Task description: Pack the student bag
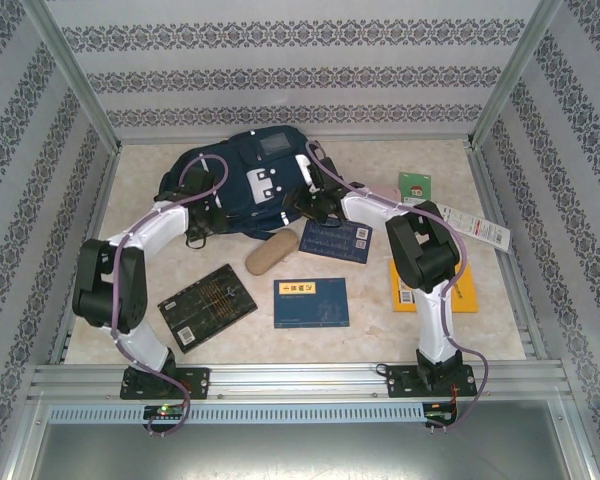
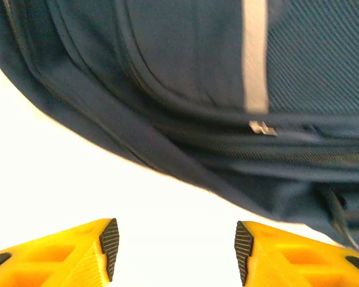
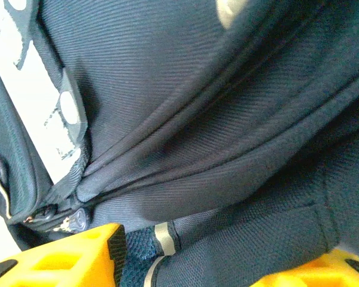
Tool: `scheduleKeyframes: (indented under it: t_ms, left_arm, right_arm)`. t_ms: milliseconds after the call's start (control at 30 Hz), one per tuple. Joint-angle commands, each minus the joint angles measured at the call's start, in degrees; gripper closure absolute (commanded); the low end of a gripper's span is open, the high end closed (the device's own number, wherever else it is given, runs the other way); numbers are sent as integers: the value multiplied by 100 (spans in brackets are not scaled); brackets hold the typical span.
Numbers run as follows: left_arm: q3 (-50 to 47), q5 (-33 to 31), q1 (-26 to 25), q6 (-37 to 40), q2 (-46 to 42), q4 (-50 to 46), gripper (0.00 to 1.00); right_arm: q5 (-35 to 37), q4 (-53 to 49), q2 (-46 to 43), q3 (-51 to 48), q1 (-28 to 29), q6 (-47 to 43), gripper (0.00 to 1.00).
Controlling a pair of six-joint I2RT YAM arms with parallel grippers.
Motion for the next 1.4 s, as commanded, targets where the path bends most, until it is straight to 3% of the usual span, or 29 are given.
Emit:
scheduleKeyframes:
  t_ms: [0,300,667,867,1067,1367]
  left_arm:
    - [-415,423,-134,-427,-234,545,40]
    - [-797,647,-288,-628,-106,1151,37]
    - [-844,743,-302,-431,60,1365,39]
    - [-902,675,-327,-244,54,1441,45]
    - [-944,561,-444,-113,82,1693,54]
    - [-687,492,-573,-253,284,2144,55]
  right_arm:
    - [-230,262,75,-121,160,170,42]
    - [156,252,43,-408,536,595,33]
    - [270,461,407,-57,664,646,42]
    - [227,344,476,338,639,344,61]
    - [82,291,117,489,645,158,99]
    - [-22,40,-385,838,638,320,100]
